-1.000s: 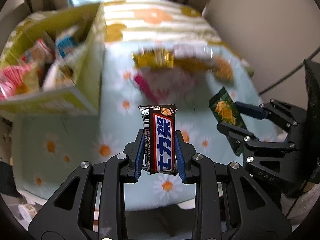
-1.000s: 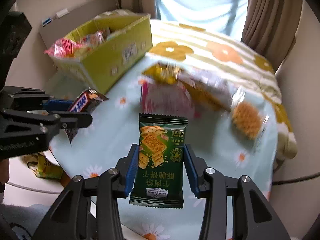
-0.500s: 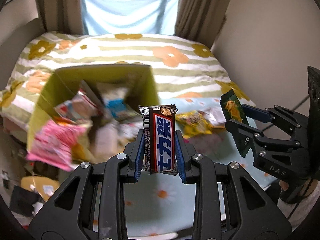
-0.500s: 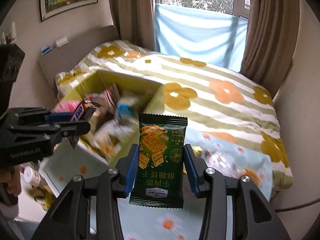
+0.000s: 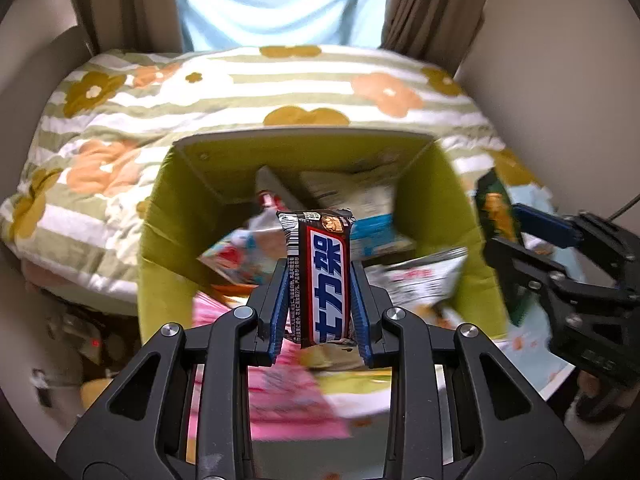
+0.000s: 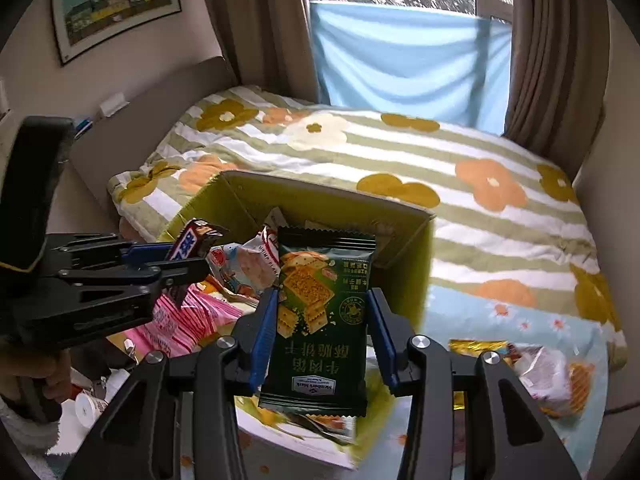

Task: Organize snacks
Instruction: 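Carry both snacks into the yellow box and open both tools to release them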

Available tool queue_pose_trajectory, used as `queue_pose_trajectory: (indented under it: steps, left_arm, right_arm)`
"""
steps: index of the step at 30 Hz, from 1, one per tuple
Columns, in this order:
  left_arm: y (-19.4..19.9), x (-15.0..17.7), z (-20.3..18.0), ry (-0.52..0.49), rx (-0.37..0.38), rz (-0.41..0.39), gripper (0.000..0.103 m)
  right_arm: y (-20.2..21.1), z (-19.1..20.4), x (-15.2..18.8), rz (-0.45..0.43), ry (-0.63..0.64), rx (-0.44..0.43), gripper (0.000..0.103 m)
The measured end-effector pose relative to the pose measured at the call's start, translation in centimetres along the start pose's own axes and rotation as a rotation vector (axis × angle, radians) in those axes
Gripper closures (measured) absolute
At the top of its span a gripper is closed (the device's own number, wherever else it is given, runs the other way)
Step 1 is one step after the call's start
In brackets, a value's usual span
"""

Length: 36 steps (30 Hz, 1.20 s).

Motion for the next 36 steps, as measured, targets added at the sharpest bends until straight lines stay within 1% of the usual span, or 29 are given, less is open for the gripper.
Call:
queue_pose_trajectory:
  steps: [3,6,12,13,15,16,18,20,26,29,31,32,33,34,35,36]
  left_arm:
    - [-2.1,0.6,0.8,-0.024,0.022,0.036,0.078]
    - [-3.1,1.0,0.8,-0.044,0.045,0.049,0.078]
    - [-3.3,1.3,0.4,-0.062,0.065,0.049,0.077]
    - [-3.4,1.4,0.5,-0.061,0.064,0.056,0.073]
    - [-3.3,1.6,0.9,-0.063,0.044,0.061,0.036]
    - [-2.9,1.7,1.1,-0.064,0.032,0.044,0.0]
    - [-2.2,1.9,1.6,-0.053,0.028,0.014,0.0]
    - [-1.9,2.4,2.1,-0.041,0.031,0.027,0.0]
    - [-0.1,3.9,3.8,0.028,0.009,0.01,0.0]
    - [0.4,4.4,4.0,0.041,-0.007,0.006,0.0]
    - [0.8,4.5,4.0,0.049,-0.015,-0.001,0.0]
    - [1.1,4.6,4.0,0.054,-0.022,-0.009,0.0]
    - [1.5,4.7,4.1,0.06,-0.031,-0.018,0.0]
    - [1.7,4.8,4.1,0.065,-0.036,-0.022,0.0]
    - [2.0,4.9,4.1,0.069,-0.04,-0.025,0.0]
    - [2.1,5.1,4.1,0.073,-0.045,-0.026,0.001]
  right_arm:
    - [-1.2,0.3,0.4,0.024,-0.022,0.027,0.062]
    - [-2.1,0.2,1.0,0.053,-0.051,0.048,0.062]
    - [-3.4,-0.6,1.5,0.094,-0.076,0.075,0.062]
    - [-3.5,-0.9,1.5,0.096,-0.079,0.077,0.062]
    - [-3.6,-1.0,1.3,0.097,-0.092,0.074,0.062]
    - [-3.5,-1.1,1.3,0.099,-0.1,0.071,0.062]
    - [-3.6,-1.1,1.3,0.103,-0.108,0.069,0.062]
    - [-3.7,-1.0,1.5,0.111,-0.109,0.067,0.062]
    - [-4.1,0.0,1.8,0.131,-0.093,0.045,0.062]
    - [-4.3,0.7,1.8,0.14,-0.093,0.015,0.062]
    - [-4.4,1.2,2.0,0.156,-0.09,-0.015,0.06]
    - [-4.4,1.5,2.0,0.154,-0.09,-0.033,0.054]
    - [-4.4,1.7,2.1,0.148,-0.091,-0.048,0.041]
    - [-4.4,2.0,2.2,0.143,-0.096,-0.071,0.031]
    - [-4.4,2.1,2.3,0.142,-0.1,-0.084,0.012]
    - [-4.4,2.2,2.4,0.139,-0.104,-0.096,0.006]
Point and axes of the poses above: each gripper's, at about its wrist camera, not at the fingertips, and y roughly against the way its jaws point, z to its left, x to its underside, the point moved 8 cm from there along -y, roughly the way its jaws point, and after that the axes turned 14 degrees about -y, right-handed, at the moved point
